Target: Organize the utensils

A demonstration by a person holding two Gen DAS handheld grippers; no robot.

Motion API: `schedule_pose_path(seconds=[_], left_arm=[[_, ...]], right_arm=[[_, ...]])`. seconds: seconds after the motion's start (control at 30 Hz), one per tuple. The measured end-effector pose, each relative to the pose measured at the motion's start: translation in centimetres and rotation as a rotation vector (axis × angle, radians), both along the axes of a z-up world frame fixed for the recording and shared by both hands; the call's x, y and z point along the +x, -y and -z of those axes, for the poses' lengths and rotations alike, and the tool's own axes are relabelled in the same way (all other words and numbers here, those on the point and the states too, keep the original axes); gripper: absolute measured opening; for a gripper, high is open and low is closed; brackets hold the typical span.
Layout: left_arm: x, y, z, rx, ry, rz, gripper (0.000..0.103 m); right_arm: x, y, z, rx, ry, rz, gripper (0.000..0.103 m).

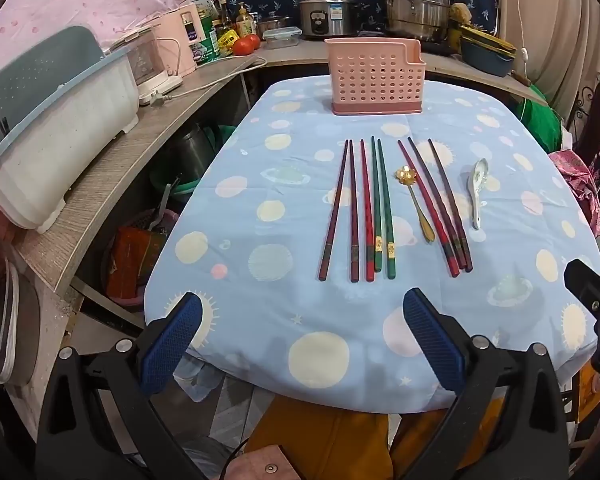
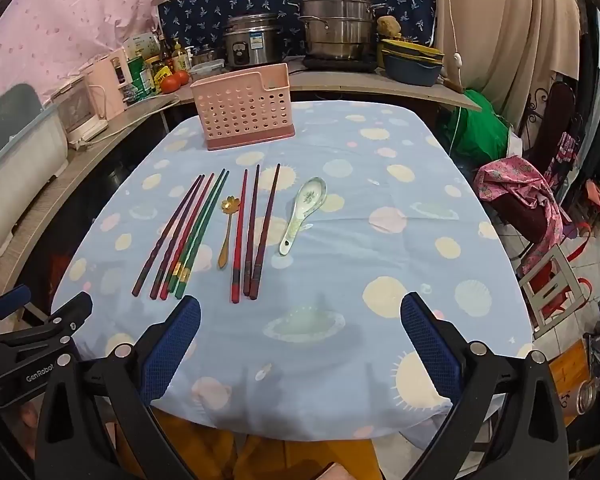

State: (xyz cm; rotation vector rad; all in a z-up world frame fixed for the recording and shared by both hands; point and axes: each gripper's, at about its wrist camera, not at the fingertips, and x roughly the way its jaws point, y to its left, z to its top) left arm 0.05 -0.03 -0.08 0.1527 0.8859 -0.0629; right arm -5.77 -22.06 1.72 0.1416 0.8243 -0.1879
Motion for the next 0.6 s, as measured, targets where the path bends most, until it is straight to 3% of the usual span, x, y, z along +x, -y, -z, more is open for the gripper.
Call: schedule_pose_path(seconds=[0.6], left_arm=[[0.01,0.47,0.00,-0.005,0.006,0.012,0.096]], right_arm=[[-0.03,-0.30,0.03,-0.010,0.001,-0.002,0.096]])
